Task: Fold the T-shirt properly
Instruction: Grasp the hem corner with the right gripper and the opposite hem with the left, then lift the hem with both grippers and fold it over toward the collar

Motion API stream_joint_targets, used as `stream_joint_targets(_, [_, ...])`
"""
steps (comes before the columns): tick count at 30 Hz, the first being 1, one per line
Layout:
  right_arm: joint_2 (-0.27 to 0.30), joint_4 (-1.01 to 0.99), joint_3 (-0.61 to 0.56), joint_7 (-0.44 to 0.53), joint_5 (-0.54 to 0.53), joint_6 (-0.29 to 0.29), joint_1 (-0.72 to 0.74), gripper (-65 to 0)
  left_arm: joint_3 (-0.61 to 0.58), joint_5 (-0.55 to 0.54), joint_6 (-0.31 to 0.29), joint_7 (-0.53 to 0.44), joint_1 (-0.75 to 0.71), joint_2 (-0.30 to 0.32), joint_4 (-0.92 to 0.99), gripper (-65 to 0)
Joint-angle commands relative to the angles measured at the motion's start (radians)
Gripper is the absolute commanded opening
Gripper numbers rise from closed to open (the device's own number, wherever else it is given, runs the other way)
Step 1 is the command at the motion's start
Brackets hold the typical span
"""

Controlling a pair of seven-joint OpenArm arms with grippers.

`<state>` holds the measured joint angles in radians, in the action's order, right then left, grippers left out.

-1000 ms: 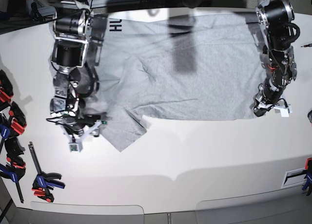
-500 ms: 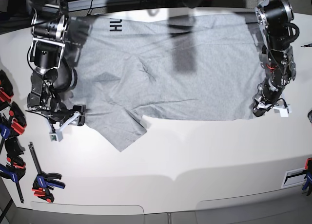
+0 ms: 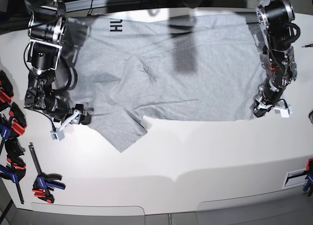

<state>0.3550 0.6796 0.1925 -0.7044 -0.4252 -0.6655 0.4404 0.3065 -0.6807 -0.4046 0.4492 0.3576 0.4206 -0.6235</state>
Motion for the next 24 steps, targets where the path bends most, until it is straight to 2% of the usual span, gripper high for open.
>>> stream_joint_targets(1, [0.000,-0.010,-0.003,-0.082,0.039,-0.006,0.000,-31.4,-0.003,0.018,0.007,0.029,0.010,0.006,-0.004,-65.0])
stream_joint_targets(7, [0.000,-0.010,-0.003,-0.134,0.024,-0.010,0.000,-32.9,-0.003,0.018,0.007,0.029,0.010,0.006,-0.005,-65.0])
stream_joint_targets(8, [0.000,-0.010,-0.003,-0.144,0.024,-0.010,0.000,-35.4,-0.003,0.018,0.007,0.029,0.010,0.006,-0.004,-65.0])
stream_joint_targets(10, [0.000,-0.010,-0.003,-0.151,0.024,-0.009,0.000,-44.3,-0.003,0.018,0.007,0.029,0.010,0.006,-0.004,-65.0])
stream_joint_targets(13, [0.000,-0.010,-0.003,-0.148,0.024,-0.008,0.000,-64.7,-0.003,0.018,0.007,0.029,0.010,0.006,-0.004,-65.0])
stream_joint_targets(22, [0.000,-0.004,-0.003,-0.098,0.017,-0.007,0.000,-65.0,-0.003,0.013,0.006,0.022,0.010,0.008,-0.005,-65.0])
stream_joint_targets(24, [0.002,0.003,-0.003,-0.089,-0.011,-0.008,0.000,-65.0,-0.002,-0.024,-0.058,0.022,0.010,0.012,-0.005,-65.0])
